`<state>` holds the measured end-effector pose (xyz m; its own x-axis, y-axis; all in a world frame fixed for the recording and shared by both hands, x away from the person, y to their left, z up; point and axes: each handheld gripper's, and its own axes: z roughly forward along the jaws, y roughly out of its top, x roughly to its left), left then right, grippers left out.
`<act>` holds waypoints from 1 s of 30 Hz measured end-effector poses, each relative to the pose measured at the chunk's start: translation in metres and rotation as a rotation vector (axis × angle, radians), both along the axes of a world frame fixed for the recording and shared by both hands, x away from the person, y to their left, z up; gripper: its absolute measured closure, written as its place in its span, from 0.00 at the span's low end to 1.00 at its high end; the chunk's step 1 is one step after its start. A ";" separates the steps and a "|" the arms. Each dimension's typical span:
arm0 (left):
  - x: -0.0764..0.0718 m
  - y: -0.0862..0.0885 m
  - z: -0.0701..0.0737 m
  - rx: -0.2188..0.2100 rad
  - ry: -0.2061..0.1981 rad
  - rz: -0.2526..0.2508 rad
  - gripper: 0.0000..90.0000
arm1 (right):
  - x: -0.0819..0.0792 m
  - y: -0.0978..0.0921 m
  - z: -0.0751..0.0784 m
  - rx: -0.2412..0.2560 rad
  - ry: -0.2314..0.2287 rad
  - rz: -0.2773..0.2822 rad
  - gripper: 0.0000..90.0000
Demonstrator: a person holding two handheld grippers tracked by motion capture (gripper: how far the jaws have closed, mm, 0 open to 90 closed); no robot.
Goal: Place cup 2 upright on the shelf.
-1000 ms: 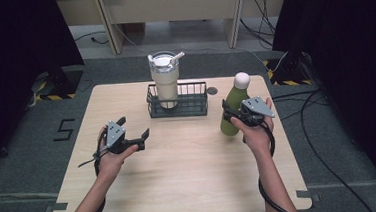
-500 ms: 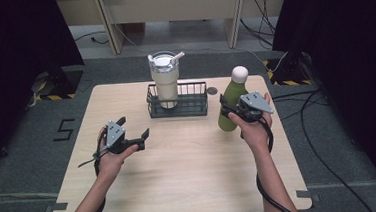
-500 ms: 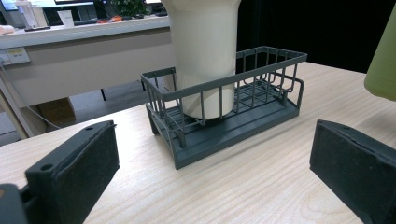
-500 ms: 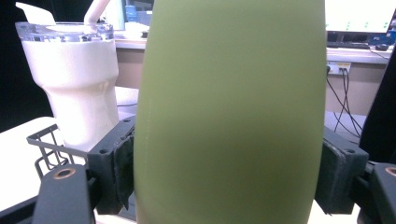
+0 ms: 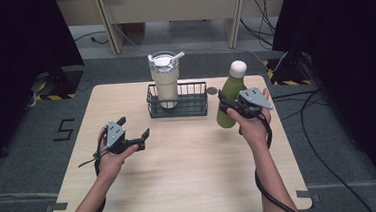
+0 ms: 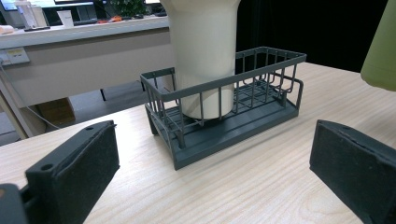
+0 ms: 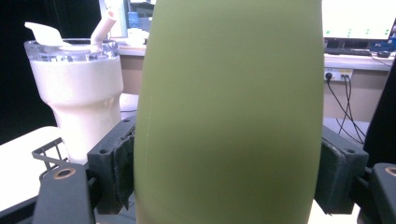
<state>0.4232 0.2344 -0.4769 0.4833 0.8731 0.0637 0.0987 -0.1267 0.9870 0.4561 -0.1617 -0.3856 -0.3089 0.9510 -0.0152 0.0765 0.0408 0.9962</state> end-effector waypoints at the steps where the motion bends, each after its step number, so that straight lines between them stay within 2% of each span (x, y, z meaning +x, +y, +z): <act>1: 0.000 0.000 0.000 0.001 0.001 -0.001 0.01 | 0.000 0.000 0.001 0.000 -0.002 0.001 0.25; 30: 0.001 0.002 0.000 -0.010 0.006 0.004 0.01 | 0.010 0.012 0.023 0.008 -0.037 0.009 0.25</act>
